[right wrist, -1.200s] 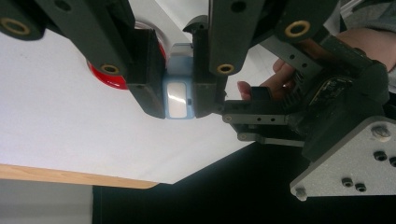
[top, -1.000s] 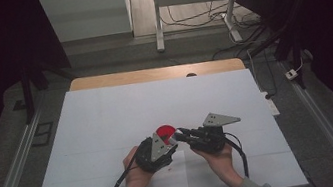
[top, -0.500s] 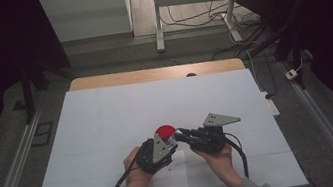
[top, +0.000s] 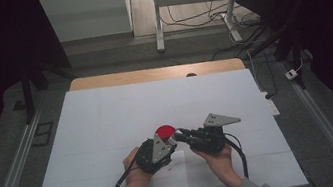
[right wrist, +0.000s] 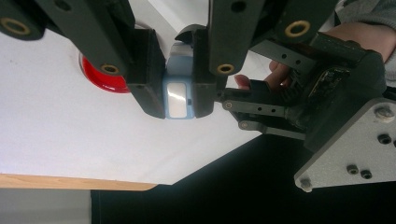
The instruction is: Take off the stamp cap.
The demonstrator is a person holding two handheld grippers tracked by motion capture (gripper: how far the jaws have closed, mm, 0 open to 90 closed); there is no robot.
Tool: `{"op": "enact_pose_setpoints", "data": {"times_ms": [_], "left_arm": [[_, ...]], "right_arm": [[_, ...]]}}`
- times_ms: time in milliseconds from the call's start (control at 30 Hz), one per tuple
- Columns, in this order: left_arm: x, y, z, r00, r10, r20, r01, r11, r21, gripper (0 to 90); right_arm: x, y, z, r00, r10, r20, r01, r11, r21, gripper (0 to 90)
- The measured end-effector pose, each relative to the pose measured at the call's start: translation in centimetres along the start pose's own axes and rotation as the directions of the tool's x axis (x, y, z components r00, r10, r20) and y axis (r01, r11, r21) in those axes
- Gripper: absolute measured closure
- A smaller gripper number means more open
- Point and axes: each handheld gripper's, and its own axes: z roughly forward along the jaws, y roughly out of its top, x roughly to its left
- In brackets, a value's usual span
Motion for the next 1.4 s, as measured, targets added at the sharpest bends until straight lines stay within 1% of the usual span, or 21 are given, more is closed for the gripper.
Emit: {"op": "enact_pose_setpoints", "data": {"times_ms": [233,533,633,800,1067,1267,1400], "left_arm": [[0.0,0.0,0.0,1.0000,0.003,0.002,-0.003,1.0000,0.004,63.9],[0.0,-0.1,0.0,0.9998,0.022,-0.003,-0.022,0.9997,0.011,65.1],[-0.1,-0.1,-0.1,0.9995,0.029,-0.010,-0.029,0.9995,0.013,65.3],[-0.1,-0.1,-0.2,0.9993,0.034,-0.012,-0.034,0.9994,0.007,65.5],[-0.1,-0.2,-0.2,0.9992,0.037,-0.013,-0.037,0.9993,0.008,65.6],[0.0,-0.2,-0.2,0.9995,0.030,-0.005,-0.030,0.9995,0.006,65.7],[-0.1,-0.2,-0.1,0.9989,0.046,-0.010,-0.045,0.9989,0.010,65.8]], "right_arm": [[0.0,0.0,0.0,1.0000,0.007,0.001,-0.007,1.000,-0.003,74.8],[0.1,-0.1,0.0,0.9998,0.018,0.002,-0.018,1.000,-0.001,74.8],[0.1,-0.2,0.1,0.9998,0.017,0.006,-0.017,1.000,-0.003,74.9],[0.3,-0.2,0.0,0.9998,0.010,0.015,-0.010,1.000,-0.013,74.9],[0.8,-0.5,0.0,0.9991,-0.010,0.042,0.011,0.999,-0.033,75.1],[1.0,-0.6,0.0,0.9986,-0.020,0.049,0.021,0.999,-0.031,75.1],[1.0,-0.5,0.0,0.9981,-0.039,0.049,0.040,0.999,-0.019,75.1]]}}
